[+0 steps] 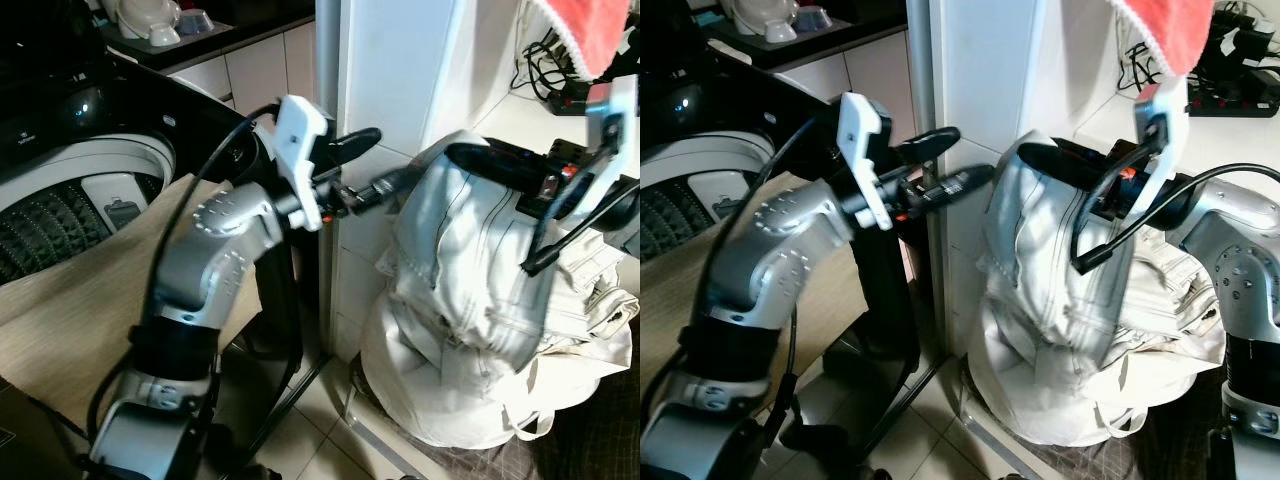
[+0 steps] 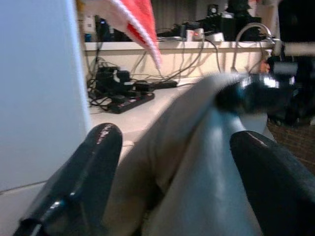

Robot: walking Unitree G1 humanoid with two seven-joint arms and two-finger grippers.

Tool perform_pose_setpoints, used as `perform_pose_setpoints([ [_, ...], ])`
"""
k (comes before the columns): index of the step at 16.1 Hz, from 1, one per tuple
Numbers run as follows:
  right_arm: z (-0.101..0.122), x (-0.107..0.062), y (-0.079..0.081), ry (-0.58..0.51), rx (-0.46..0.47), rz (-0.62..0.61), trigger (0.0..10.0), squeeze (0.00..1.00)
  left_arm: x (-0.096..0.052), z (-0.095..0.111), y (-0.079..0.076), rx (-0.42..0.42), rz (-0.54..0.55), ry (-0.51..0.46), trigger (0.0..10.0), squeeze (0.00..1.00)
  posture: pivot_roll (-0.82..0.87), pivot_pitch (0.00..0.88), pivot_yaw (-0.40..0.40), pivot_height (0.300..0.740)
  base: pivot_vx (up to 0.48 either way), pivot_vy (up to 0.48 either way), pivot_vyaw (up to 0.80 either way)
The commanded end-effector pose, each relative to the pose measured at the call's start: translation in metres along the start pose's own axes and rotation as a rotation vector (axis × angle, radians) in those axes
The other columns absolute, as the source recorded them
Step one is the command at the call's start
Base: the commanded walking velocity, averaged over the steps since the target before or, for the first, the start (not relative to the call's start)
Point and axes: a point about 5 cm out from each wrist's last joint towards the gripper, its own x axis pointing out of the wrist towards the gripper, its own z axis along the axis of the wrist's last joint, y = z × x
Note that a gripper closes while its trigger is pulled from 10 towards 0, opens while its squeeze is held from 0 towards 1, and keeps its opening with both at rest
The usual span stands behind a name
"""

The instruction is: Clothes washing

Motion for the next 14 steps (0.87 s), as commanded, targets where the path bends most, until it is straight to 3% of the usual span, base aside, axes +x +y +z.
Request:
perform_pose_setpoints([
  [1,0.023,0.002,0.010,-0.083,-0.052,0.067,0.0,0.00,0.002,-0.001,-0.005,0.035,-0.008,0.010,10.0,0.70,-0.09,0.000,0.050,0.740,0.000,0.000,0.00],
  [2,0.023,0.002,0.012,-0.088,-0.049,0.073,0.0,0.00,0.003,-0.002,-0.005,0.033,-0.009,0.012,10.0,0.70,-0.09,0.000,0.050,0.740,0.000,0.000,0.00],
  [3,0.023,0.002,0.014,-0.090,-0.042,0.078,0.0,0.00,0.007,-0.008,-0.011,0.003,-0.033,0.025,10.0,0.00,-0.09,0.000,0.050,0.740,0.000,0.000,0.00],
  [6,0.022,0.005,0.015,-0.089,-0.034,0.082,0.0,0.00,0.017,-0.018,-0.025,-0.070,-0.082,0.032,10.0,0.00,-0.09,0.000,0.053,0.740,0.000,0.000,0.00],
  [7,0.022,0.005,0.015,-0.085,-0.034,0.080,0.0,0.00,0.018,-0.019,-0.028,-0.097,-0.088,0.025,8.8,0.00,-0.09,0.000,0.053,0.740,0.000,0.000,0.00],
  [8,0.022,0.005,0.015,-0.084,-0.032,0.078,0.0,0.00,0.019,-0.019,-0.029,-0.115,-0.089,0.017,3.7,0.00,-0.09,0.000,0.055,0.740,0.000,0.000,0.00],
  [9,0.021,0.005,0.015,-0.082,-0.031,0.077,0.0,0.00,0.018,-0.019,-0.029,-0.120,-0.092,0.014,0.0,0.00,-0.09,0.000,0.055,0.740,0.000,0.000,0.00],
  [14,0.019,0.007,0.015,-0.071,-0.030,0.068,0.0,0.00,0.017,-0.019,-0.038,-0.197,-0.158,-0.017,0.0,0.00,-0.09,0.000,0.053,0.740,0.000,0.000,0.00],
])
